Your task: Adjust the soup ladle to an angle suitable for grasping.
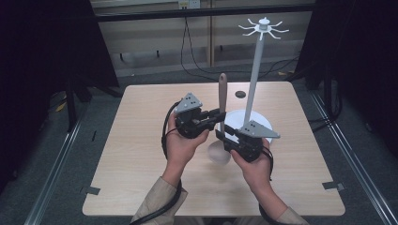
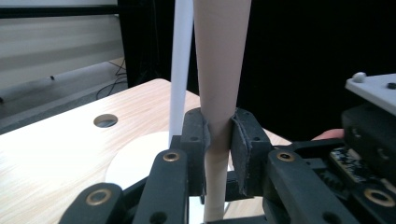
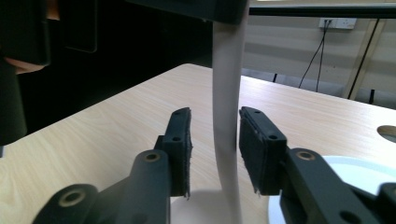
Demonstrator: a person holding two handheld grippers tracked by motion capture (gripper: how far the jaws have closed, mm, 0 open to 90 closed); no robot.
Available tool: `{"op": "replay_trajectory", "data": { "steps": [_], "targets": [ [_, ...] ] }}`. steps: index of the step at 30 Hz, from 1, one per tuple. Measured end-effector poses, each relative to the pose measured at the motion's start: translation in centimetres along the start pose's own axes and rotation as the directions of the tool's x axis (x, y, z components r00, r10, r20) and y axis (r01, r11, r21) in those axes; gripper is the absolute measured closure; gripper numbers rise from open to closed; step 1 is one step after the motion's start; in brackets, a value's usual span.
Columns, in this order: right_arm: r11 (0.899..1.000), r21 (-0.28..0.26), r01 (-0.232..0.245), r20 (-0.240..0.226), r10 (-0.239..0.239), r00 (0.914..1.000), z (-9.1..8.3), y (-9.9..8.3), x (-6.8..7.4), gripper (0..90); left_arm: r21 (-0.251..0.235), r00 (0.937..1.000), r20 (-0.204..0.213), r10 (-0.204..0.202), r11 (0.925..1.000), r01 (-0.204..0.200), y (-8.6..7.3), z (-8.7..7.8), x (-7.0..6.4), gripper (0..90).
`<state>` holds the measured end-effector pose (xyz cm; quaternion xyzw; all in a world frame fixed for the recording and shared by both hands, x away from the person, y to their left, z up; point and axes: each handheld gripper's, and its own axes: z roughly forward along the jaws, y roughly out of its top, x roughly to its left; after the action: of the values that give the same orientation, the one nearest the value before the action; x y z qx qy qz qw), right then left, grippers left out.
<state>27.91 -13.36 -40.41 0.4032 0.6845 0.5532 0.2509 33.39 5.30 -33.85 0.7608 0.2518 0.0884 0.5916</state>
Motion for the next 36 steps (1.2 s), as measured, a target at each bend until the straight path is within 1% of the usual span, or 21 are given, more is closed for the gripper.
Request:
{"op": "replay_trajectory", "data": {
  "steps": [1, 4, 7, 8, 9, 11, 12, 13, 14, 16, 20, 21, 22, 23, 24, 26, 28, 30, 31, 33, 36],
  "targets": [
    [1.0, -0.003, -0.002, 0.003, 0.002, 1.0, 0.0, 0.0, -0.1, 65.8, -0.004, 1.0, 0.007, 0.001, 1.0, -0.001, 0.0, 0.1, -0.1, 76.4],
    [1.0, -0.011, -0.01, 0.007, 0.01, 0.9999, 0.0, -0.1, -0.4, 71.4, -0.006, 1.0, 0.01, 0.0, 1.0, 0.0, 0.1, 0.1, -0.2, 76.3],
    [1.0, -0.016, -0.016, 0.002, 0.016, 0.9999, -0.1, -0.1, -0.6, 75.6, -0.004, 0.9997, 0.021, -0.01, 0.9999, 0.01, 0.0, 0.2, -0.1, 76.3],
    [1.0, -0.02, -0.017, -0.007, 0.017, 0.9998, 0.0, -0.1, -0.7, 77.7, -0.006, 0.9997, 0.022, -0.013, 0.9999, 0.013, 0.0, 0.2, -0.1, 76.2],
    [1.0, -0.02, -0.019, -0.012, 0.019, 0.9997, -0.1, 0.0, -0.7, 78.1, -0.006, 0.9996, 0.023, -0.013, 0.9999, 0.013, -0.1, 0.2, -0.1, 76.3],
    [1.0, -0.018, -0.007, -0.012, 0.007, 0.9999, -0.1, 0.0, -0.7, 78.8, -0.003, 0.9996, 0.028, -0.011, 0.9999, 0.011, -0.1, 0.1, 0.0, 76.2],
    [1.0, -0.014, 0.001, -0.022, -0.002, 0.9997, -0.1, -0.1, -0.8, 79.2, -0.007, 0.9995, 0.029, -0.015, 0.9999, 0.016, -0.2, 0.1, 0.0, 76.2],
    [1.0, -0.013, 0.002, -0.03, -0.003, 0.9996, -0.1, -0.1, -0.7, 79.6, 0.001, 0.9994, 0.031, -0.016, 0.9999, 0.016, -0.2, 0.1, 0.1, 76.1],
    [1.0, -0.008, 0.009, -0.033, -0.009, 0.9994, 0.0, -0.1, -0.7, 79.9, -0.004, 0.9993, 0.032, -0.02, 0.9998, 0.02, -0.3, 0.1, 0.2, 76.1],
    [1.0, -0.009, -0.001, -0.043, 0.001, 0.9991, 0.0, -0.1, -0.7, 80.1, -0.006, 0.9989, 0.035, -0.03, 0.9995, 0.03, -0.4, 0.1, 0.3, 76.0],
    [1.0, -0.001, 0.007, -0.06, -0.007, 0.9982, 0.1, -0.2, -0.8, 80.3, -0.017, 0.9977, 0.045, -0.05, 0.9985, 0.051, -0.7, 0.0, 0.7, 75.2],
    [1.0, 0.003, 0.014, -0.061, -0.014, 0.9981, 0.1, -0.1, -0.9, 80.3, -0.03, 0.9973, 0.045, -0.058, 0.9978, 0.059, -0.8, 0.0, 0.7, 74.5],
    [1.0, 0.007, 0.018, -0.064, -0.018, 0.9978, 0.1, -0.2, -0.9, 80.3, -0.039, 0.9973, 0.043, -0.059, 0.9974, 0.061, -0.8, -0.1, 0.8, 72.3],
    [1.0, 0.012, 0.015, -0.061, -0.015, 0.998, 0.1, -0.2, -1.0, 80.3, -0.046, 0.9966, 0.046, -0.069, 0.9964, 0.071, -0.8, -0.1, 0.9, 68.6],
    [1.0, 0.012, 0.012, -0.067, -0.011, 0.9977, 0.1, -0.3, -1.1, 80.3, -0.045, 0.9964, 0.046, -0.072, 0.9963, 0.074, -0.7, -0.1, 0.9, 65.4],
    [1.0, 0.014, 0.006, -0.065, -0.005, 0.9978, 0.1, -0.4, -1.3, 80.3, -0.036, 0.9963, 0.048, -0.071, 0.9967, 0.073, -0.7, -0.1, 0.9, 62.3],
    [1.0, 0.019, 0.003, -0.061, -0.002, 0.9981, 0.1, -0.5, -1.5, 80.3, -0.036, 0.9953, 0.052, -0.082, 0.9958, 0.084, -0.7, -0.1, 1.0, 58.0],
    [1.0, 0.021, 0.006, -0.062, -0.004, 0.9981, 0.0, -0.5, -1.7, 80.3, -0.035, 0.9967, 0.039, -0.071, 0.9968, 0.072, -0.8, -0.2, 1.0, 54.0],
    [1.0, 0.025, 0.005, -0.057, -0.003, 0.9984, -0.1, -0.5, -1.9, 80.3, -0.036, 0.9968, 0.04, -0.069, 0.9969, 0.07, -0.8, -0.3, 1.1, 51.5],
    [1.0, 0.023, 0.003, -0.053, -0.002, 0.9986, -0.3, -0.5, -2.2, 80.3, -0.034, 0.997, 0.037, -0.068, 0.997, 0.07, -1.0, -0.4, 1.3, 47.5],
    [1.0, 0.018, -0.004, -0.05, 0.005, 0.9988, -0.6, -0.3, -2.8, 80.4, -0.032, 0.997, 0.022, -0.074, 0.9967, 0.075, -1.4, -0.6, 1.7, 42.6]
  ]
}}
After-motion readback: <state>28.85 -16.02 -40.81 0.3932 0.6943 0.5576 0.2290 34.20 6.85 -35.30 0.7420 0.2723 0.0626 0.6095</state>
